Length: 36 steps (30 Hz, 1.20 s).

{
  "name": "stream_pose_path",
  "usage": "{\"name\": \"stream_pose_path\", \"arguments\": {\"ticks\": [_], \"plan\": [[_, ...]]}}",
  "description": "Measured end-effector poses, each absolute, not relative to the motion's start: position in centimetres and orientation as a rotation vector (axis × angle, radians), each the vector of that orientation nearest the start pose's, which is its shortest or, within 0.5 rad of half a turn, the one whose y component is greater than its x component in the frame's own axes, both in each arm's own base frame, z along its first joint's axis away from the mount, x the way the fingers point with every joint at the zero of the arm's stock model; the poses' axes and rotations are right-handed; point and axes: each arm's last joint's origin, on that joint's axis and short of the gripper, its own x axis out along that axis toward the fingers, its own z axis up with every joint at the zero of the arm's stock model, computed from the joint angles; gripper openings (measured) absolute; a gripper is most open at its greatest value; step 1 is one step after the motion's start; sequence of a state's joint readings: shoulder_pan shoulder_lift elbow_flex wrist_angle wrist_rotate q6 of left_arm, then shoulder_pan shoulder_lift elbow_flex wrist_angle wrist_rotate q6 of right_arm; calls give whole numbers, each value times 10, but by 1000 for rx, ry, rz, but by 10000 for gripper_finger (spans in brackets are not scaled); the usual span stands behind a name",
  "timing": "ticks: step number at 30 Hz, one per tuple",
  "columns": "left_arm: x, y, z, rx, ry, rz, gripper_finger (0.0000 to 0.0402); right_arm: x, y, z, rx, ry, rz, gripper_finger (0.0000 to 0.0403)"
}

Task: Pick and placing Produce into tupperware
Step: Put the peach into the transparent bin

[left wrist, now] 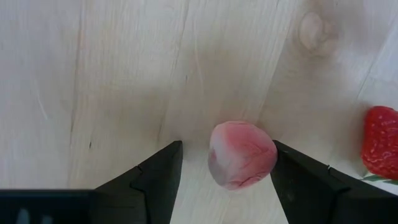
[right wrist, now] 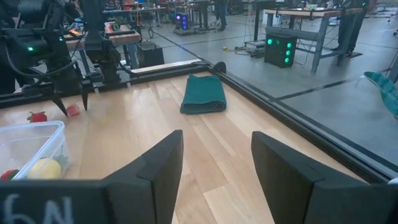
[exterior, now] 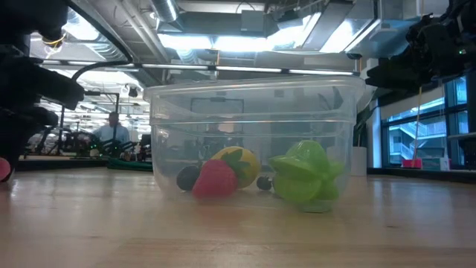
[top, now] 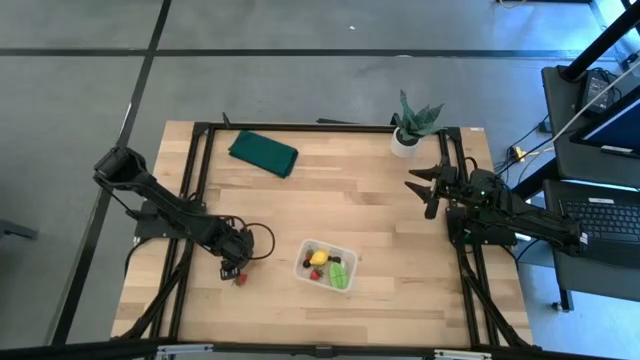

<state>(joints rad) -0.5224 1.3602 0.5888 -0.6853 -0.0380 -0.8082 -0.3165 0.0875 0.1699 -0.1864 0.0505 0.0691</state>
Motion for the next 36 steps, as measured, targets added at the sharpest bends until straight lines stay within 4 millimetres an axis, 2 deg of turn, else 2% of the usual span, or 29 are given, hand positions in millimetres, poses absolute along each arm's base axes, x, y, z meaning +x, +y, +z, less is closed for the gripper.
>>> {"name": "stream_pose_path", "arguments": {"ticks": [13,20,30,36], "plan": [[168,-95,138,-271,1442,210,219,87,-30,197,81,91,-370,193],[168,-95,137,-269,1437,220,178,87,-30,197,86,90,-370,193],[172,-97,139,-284,1414,206,93,87,-30,197,88,89,-371,193],[188,-101,157,-326,1353,175,85,87,-30,197,86,89,-370,193]]}}
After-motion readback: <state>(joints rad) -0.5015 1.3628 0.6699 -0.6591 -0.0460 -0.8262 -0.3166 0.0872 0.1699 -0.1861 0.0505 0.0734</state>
